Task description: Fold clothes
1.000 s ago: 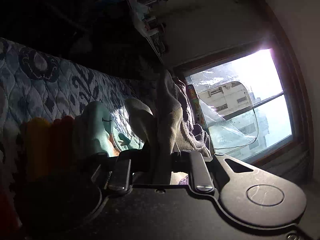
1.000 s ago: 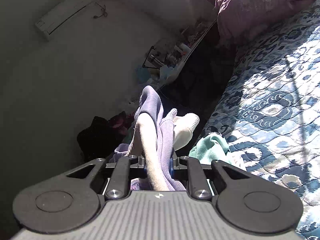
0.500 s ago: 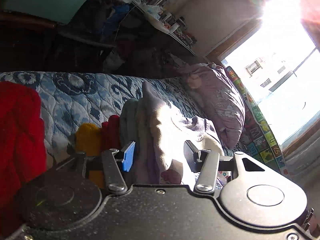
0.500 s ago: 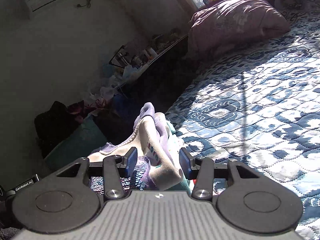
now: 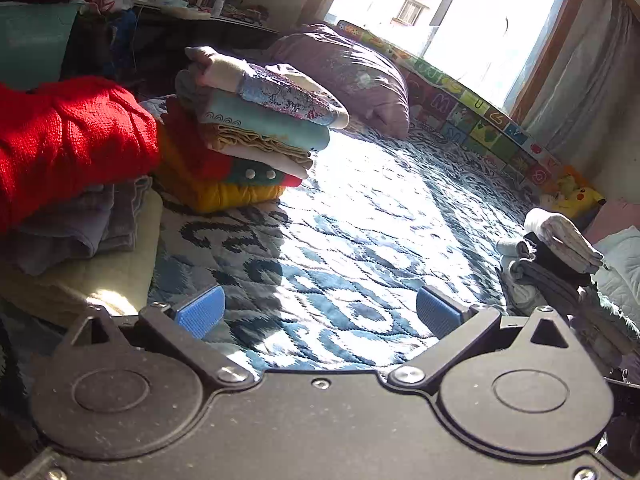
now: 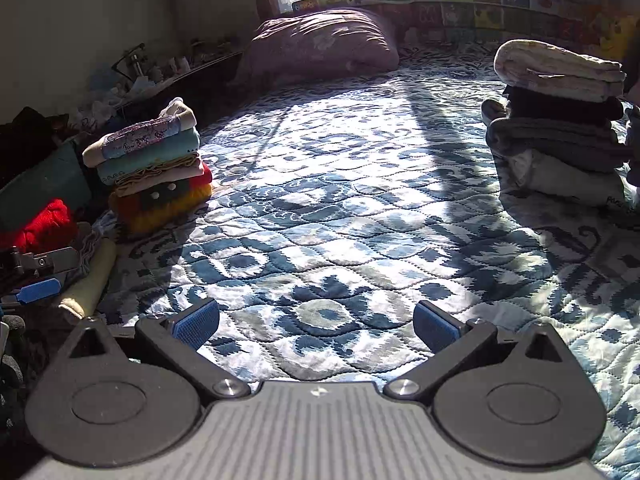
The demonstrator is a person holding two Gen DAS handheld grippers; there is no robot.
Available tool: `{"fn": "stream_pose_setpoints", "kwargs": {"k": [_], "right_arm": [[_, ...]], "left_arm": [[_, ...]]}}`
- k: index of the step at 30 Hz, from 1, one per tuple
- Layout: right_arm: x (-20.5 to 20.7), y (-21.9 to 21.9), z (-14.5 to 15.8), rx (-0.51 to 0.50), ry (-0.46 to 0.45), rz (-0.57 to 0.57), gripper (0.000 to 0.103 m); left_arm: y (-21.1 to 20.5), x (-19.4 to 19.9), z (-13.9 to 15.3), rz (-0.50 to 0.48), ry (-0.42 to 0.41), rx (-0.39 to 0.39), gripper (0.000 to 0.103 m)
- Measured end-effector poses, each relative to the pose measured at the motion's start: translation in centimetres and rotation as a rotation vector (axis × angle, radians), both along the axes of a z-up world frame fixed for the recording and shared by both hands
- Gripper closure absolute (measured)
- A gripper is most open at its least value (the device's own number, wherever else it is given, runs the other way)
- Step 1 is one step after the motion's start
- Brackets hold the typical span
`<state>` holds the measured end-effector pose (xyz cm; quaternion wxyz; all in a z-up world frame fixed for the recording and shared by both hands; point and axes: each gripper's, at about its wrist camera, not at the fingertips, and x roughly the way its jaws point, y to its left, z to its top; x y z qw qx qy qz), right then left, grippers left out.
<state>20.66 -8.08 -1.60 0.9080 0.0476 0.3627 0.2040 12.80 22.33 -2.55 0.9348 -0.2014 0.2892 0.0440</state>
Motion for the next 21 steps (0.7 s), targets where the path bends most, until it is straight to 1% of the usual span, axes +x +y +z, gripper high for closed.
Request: {"fn": "stream_pose_setpoints", "kwargs": {"k": [2,5,10,13,15,17,21], "right_arm": [[-2.9,-2.2,-0.4,-0.029,0.021,-0.067,0.001],[-6.8,-5.4,-0.5,-0.058,0.021,-0.164,0.001],[-11.9,-10.0,0.2,-0.082,0.028,-0.291,0.001],[-14.4,-11.9,1.1,-0.109,0.004,-0.344,0.001],[-15.7,-12.7,1.7,-0.113,-0.008,-0.36,0.0],[-16.9,-13.3,2.2,-0.112,-0.016,-0.365,0.0],[-18.8,-14.0,2.9,-0.107,-0.028,-0.362,0.0]], "left_arm": [[-3.9,-0.7,-0.6,-0.083,0.039,0.032,0.0],[-10.0,-2.4,-1.0,-0.188,0.053,0.083,0.0],[-16.1,-4.5,0.1,-0.306,0.018,0.106,0.0],[-19.1,-5.9,1.3,-0.364,0.012,0.162,0.0],[-20.0,-6.7,1.8,-0.359,0.012,0.176,0.0],[-20.7,-8.1,2.3,-0.331,-0.006,0.188,0.0],[-21.6,-10.7,3.3,-0.3,-0.011,0.231,0.0]]}}
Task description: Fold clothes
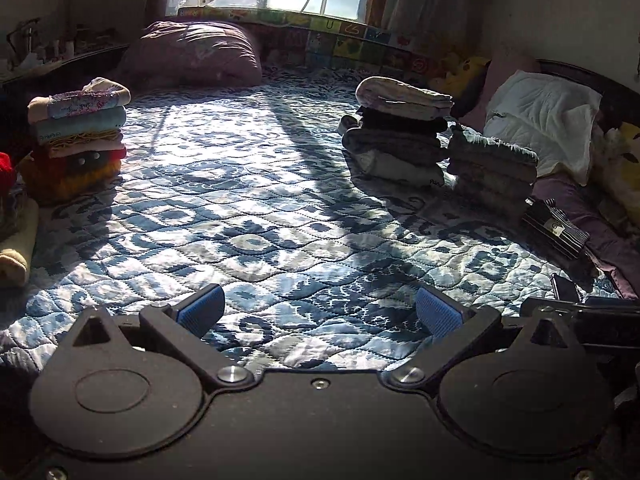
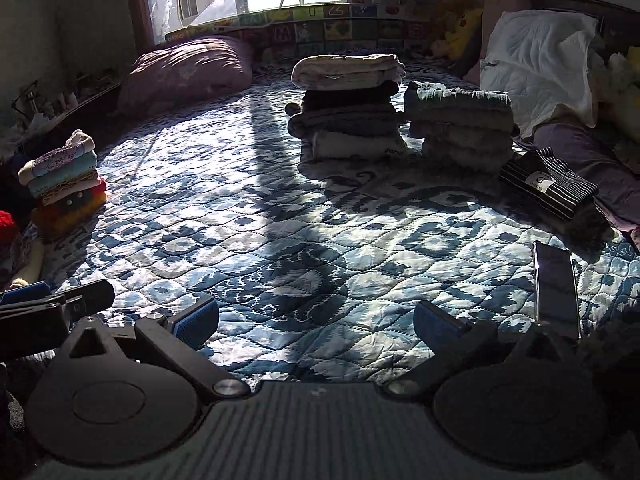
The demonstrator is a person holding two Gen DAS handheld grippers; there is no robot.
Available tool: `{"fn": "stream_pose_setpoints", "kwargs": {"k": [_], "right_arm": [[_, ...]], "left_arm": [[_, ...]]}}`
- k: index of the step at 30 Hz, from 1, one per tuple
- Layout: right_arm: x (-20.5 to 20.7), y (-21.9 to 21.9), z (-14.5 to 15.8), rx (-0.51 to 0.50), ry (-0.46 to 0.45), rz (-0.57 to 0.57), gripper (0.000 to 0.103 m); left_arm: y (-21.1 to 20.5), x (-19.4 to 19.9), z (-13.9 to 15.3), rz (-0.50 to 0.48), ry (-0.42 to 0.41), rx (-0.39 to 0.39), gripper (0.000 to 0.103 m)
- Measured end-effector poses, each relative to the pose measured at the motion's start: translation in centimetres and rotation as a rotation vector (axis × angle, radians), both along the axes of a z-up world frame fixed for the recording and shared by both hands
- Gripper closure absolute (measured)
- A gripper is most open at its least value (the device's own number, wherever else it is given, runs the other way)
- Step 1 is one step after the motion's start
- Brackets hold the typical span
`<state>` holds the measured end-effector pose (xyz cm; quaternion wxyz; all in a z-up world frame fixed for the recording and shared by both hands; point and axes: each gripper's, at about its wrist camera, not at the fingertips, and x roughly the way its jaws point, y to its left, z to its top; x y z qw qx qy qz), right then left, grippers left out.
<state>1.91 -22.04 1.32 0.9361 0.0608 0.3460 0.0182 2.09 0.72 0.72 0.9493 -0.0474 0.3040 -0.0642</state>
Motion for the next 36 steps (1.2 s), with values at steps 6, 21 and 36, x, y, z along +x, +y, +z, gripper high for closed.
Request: {"fn": "stream_pose_setpoints", "kwargs": {"k": [6,21,36], "right_arm": [[-2.0,0.5,0.7,0.027,-0.029,0.029,0.0],[-3.1,1.8,1.5,-0.012,-0.061,0.05,0.0],[-1.8,1.7,-0.9,-0.014,-0.007,0.047,0.0]], "left_arm": [[-1.4,-2.7,1.4,0.052,-0.02,0.15,0.0],[-0.8,-3.9,1.6,0.053,-0.021,0.125,0.0],[-1.5,-2.5,0.2,0.058,-0.003,0.131,0.0]]}}
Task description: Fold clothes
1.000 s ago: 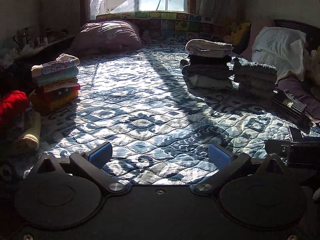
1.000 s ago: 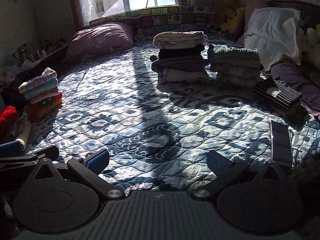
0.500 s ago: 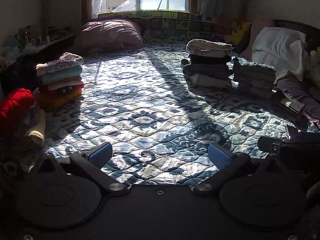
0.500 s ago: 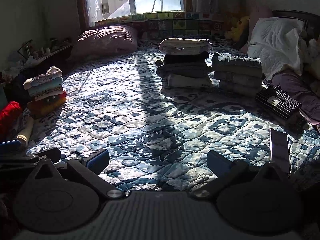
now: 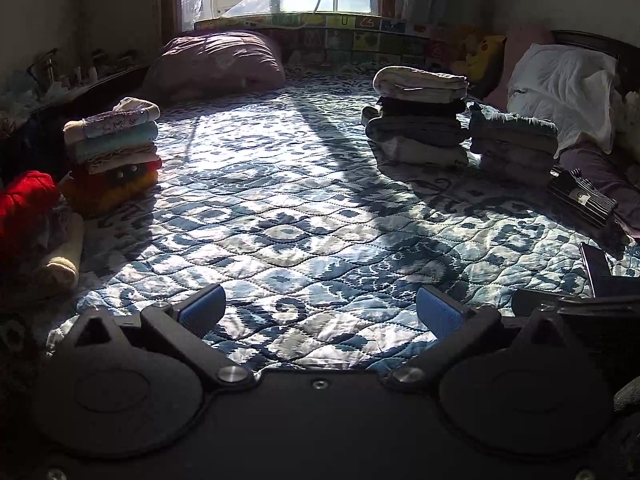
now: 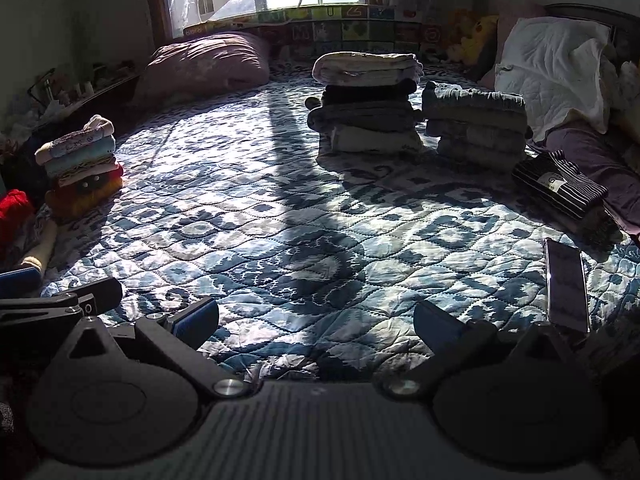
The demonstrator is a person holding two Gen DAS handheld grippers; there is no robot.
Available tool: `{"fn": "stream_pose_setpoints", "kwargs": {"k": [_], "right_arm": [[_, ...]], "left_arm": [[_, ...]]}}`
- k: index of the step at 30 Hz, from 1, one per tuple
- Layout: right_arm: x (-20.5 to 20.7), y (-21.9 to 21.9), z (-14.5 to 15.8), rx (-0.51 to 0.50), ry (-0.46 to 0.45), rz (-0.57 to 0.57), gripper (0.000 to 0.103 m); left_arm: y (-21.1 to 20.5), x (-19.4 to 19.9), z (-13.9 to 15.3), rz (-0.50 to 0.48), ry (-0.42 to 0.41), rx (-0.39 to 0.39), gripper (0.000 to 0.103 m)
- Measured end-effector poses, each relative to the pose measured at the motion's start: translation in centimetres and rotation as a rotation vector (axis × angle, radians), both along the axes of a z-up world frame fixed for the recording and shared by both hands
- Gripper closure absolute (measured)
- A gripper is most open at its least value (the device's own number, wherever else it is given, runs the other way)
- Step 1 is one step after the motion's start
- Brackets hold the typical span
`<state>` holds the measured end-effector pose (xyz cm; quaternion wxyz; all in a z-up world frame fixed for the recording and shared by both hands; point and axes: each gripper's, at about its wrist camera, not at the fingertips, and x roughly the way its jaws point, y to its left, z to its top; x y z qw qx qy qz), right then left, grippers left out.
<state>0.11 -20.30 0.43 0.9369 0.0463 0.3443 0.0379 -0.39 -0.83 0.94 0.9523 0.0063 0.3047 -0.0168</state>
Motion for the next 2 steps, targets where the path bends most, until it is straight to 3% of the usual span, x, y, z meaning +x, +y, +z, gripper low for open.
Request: {"fn": "stream_pose_setpoints", "kwargs": {"k": [2], "right_arm": [[0.15,0.07,-0.12,0.001,0.003,0.0,0.0]], "left_arm": [[0.06,0.0,-0.17,-0.002,0.0,0.004,0.0]]}}
